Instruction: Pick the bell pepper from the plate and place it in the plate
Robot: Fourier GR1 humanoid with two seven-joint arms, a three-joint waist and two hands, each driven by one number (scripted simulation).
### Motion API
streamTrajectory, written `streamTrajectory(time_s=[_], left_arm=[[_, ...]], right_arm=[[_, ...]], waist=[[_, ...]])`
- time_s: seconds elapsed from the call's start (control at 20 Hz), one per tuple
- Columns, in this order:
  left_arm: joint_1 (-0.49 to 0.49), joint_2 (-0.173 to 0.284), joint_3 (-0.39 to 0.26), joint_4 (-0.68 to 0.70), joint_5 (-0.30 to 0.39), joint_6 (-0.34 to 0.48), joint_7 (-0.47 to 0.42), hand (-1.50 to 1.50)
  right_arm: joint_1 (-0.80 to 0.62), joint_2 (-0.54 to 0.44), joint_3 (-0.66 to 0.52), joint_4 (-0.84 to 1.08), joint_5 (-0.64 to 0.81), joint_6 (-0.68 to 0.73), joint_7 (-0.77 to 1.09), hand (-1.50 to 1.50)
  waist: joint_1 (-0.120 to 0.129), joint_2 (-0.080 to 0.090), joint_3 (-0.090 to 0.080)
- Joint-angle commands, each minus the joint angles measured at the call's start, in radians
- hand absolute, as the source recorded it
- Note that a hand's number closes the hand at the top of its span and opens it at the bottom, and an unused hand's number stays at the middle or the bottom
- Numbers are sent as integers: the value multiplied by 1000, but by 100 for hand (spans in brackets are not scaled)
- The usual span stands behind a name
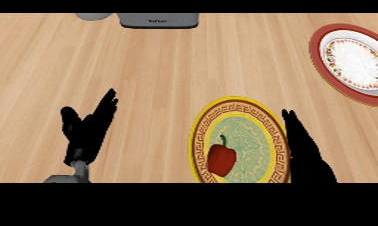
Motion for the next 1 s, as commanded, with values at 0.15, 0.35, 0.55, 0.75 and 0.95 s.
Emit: streamTrajectory(time_s=[0.15,0.35,0.55,0.75,0.95], left_arm=[[32,6,19,32,-1,-19,-36,0],[10,-4,21,51,18,-49,-27,0],[48,-1,19,-25,2,-30,-4,0],[0,-33,-2,7,-37,11,18,0],[55,-60,-30,-58,-54,40,37,0]], right_arm=[[-82,181,92,157,82,49,159,-150],[-98,184,115,222,61,7,165,-150],[-118,185,171,256,69,-55,206,-150],[-149,186,119,344,89,-10,183,-150],[-188,186,90,381,83,6,223,-150]], waist=[[-6,2,-2],[-8,2,-1],[-6,1,-1],[-9,2,-1],[-3,1,-1]])
